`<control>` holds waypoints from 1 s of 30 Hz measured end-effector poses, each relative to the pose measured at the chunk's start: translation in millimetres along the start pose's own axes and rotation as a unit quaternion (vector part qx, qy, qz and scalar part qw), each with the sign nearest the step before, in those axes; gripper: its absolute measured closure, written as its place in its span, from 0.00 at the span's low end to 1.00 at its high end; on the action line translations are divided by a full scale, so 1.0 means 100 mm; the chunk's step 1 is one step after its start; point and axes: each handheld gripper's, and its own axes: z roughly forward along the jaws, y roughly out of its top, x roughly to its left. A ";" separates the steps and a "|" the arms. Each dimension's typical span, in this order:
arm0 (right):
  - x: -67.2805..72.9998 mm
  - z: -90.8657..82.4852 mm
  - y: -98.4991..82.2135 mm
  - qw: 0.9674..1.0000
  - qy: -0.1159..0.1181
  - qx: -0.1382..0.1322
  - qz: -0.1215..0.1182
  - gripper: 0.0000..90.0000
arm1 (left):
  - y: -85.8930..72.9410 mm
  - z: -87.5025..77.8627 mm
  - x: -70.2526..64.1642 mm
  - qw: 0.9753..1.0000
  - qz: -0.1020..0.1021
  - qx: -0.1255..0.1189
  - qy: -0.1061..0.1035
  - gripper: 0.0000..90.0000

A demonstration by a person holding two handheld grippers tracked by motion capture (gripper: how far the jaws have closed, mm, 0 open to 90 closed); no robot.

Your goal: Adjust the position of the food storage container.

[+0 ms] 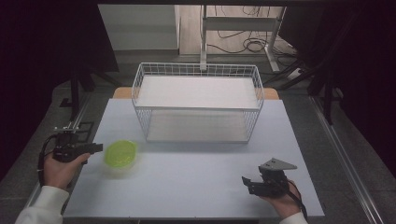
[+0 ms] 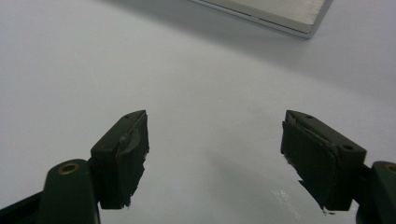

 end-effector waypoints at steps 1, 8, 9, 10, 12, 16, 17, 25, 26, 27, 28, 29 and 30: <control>0.00 0.00 0.00 1.000 -0.001 0.000 0.000 0.26 | -0.01 0.01 0.02 1.000 0.000 0.003 0.003 0.79; -0.01 0.00 -0.01 1.000 -0.004 0.003 -0.002 0.26 | -0.07 0.13 0.12 0.999 0.000 0.033 0.019 1.00; -0.01 0.00 -0.01 1.000 -0.004 0.003 -0.001 0.26 | -0.08 0.16 0.14 0.999 -0.003 0.040 0.020 1.00; -0.01 0.00 -0.01 1.000 -0.004 0.003 -0.001 0.26 | -0.08 0.16 0.14 0.999 -0.003 0.040 0.020 1.00; -0.01 0.01 -0.01 1.000 -0.005 0.004 -0.003 0.26 | -0.09 0.20 0.16 0.999 -0.004 0.047 0.019 1.00; -0.01 0.00 -0.01 1.000 -0.007 0.006 -0.002 0.26 | -0.09 0.25 0.17 0.998 -0.008 0.054 0.010 1.00; -0.02 0.01 -0.01 1.000 -0.008 0.005 -0.001 0.26 | -0.09 0.29 0.16 0.998 -0.005 0.059 0.011 1.00; -0.03 0.02 -0.03 1.000 -0.012 0.009 -0.002 0.26 | -0.08 0.38 0.12 0.998 -0.005 0.065 -0.002 1.00; -0.03 0.02 -0.03 1.000 -0.012 0.009 -0.002 0.26 | -0.08 0.39 0.11 0.998 -0.002 0.068 -0.003 1.00; -0.03 0.02 -0.03 1.000 -0.014 0.010 0.001 0.26 | -0.08 0.40 0.09 0.998 0.000 0.069 -0.005 1.00; -0.03 0.01 -0.03 1.000 -0.014 0.010 0.001 0.26 | -0.08 0.40 0.09 0.998 0.000 0.069 -0.005 1.00; -0.03 0.01 -0.03 1.000 -0.013 0.009 -0.001 0.26 | -0.08 0.42 0.07 0.997 0.003 0.071 -0.003 1.00; -0.03 0.01 -0.03 1.000 -0.013 0.009 -0.002 0.26 | -0.08 0.44 0.06 0.998 0.001 0.070 -0.005 1.00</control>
